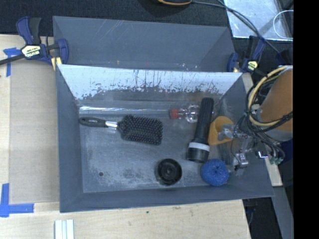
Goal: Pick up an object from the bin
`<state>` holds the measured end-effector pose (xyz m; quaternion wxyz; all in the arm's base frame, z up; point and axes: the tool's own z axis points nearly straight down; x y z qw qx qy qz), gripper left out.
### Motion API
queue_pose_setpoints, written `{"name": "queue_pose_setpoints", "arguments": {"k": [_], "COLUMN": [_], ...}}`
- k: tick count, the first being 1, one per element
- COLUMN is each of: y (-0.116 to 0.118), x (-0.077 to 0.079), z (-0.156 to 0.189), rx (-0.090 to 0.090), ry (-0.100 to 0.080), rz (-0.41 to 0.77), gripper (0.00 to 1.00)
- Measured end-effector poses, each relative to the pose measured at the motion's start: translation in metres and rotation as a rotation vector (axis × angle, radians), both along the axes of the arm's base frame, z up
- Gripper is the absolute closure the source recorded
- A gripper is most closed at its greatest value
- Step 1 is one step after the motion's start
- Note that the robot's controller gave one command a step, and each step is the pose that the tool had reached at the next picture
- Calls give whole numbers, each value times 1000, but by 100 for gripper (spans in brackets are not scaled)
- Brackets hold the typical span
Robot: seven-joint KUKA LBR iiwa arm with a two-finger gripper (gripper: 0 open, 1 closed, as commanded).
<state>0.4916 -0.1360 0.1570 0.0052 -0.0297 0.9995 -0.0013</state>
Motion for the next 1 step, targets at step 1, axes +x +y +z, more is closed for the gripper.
{"name": "queue_pose_setpoints", "arguments": {"k": [1], "y": [3], "x": [-8], "z": [-59], "rx": [-1], "ry": [12], "rz": [541], "gripper": [0]}}
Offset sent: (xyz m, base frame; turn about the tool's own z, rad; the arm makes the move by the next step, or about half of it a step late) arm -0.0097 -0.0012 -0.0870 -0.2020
